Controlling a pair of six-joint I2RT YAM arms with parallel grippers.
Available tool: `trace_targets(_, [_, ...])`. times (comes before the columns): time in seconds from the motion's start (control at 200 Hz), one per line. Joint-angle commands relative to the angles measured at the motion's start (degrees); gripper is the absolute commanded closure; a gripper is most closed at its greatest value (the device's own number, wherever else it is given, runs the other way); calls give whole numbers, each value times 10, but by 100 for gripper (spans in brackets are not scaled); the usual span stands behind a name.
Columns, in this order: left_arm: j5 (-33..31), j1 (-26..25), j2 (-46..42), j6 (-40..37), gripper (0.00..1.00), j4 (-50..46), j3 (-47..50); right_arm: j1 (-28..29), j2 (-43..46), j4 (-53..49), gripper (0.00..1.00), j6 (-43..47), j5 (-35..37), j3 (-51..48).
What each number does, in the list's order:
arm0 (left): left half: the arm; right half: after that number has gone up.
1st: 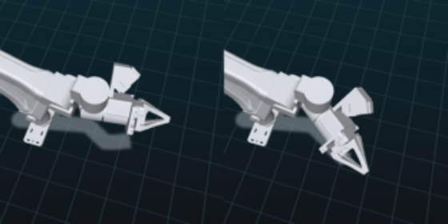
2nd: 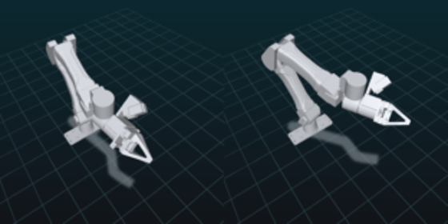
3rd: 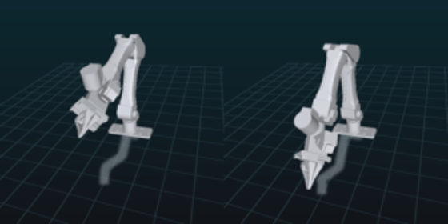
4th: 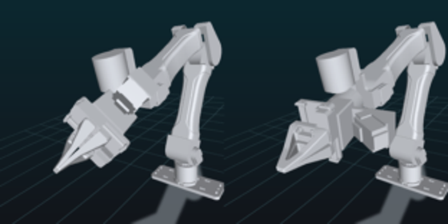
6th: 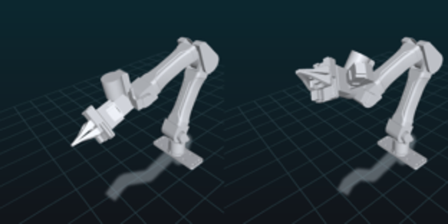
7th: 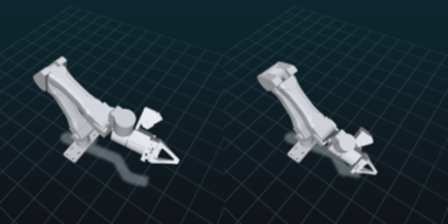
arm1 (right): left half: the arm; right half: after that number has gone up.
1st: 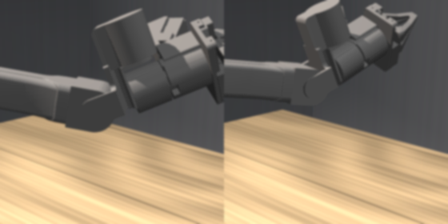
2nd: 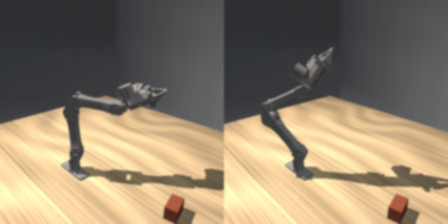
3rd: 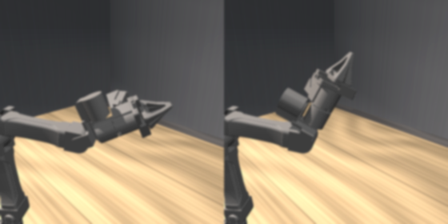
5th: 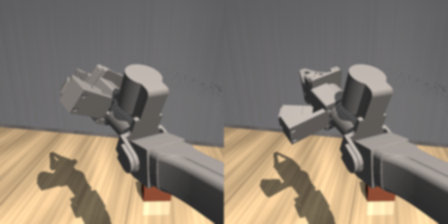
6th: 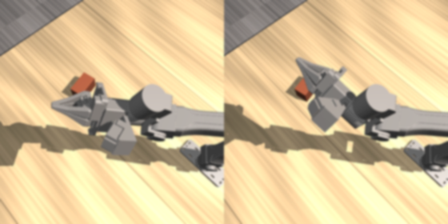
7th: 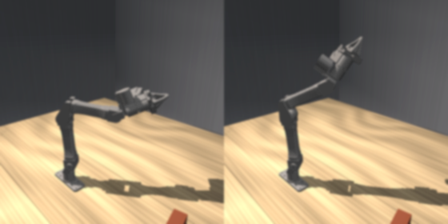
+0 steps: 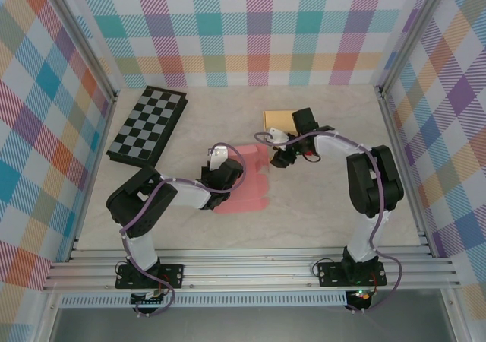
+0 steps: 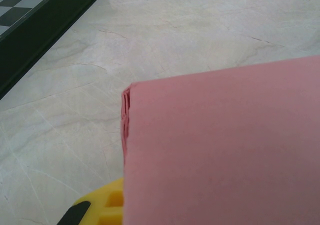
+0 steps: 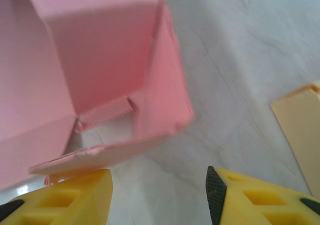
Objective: Fold the paper box
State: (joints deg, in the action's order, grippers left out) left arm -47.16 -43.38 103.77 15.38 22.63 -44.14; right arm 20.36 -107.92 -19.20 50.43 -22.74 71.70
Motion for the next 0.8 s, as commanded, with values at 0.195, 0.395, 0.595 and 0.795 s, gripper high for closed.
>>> trace_targets(0.195, [40,-8,4,-30,96,-51,6,19,6,-17,46,24,-70,22])
trace_targets(0.395, [40,-7,6,-29,96,-51,3,29,9,-31,49,16,-71,33])
trace_targets(0.595, [44,-7,9,-24,96,-54,-2,38,11,-10,52,-26,-89,38])
trace_targets(0.795, [53,-7,11,-3,96,-106,-30,56,10,25,54,-68,-54,28])
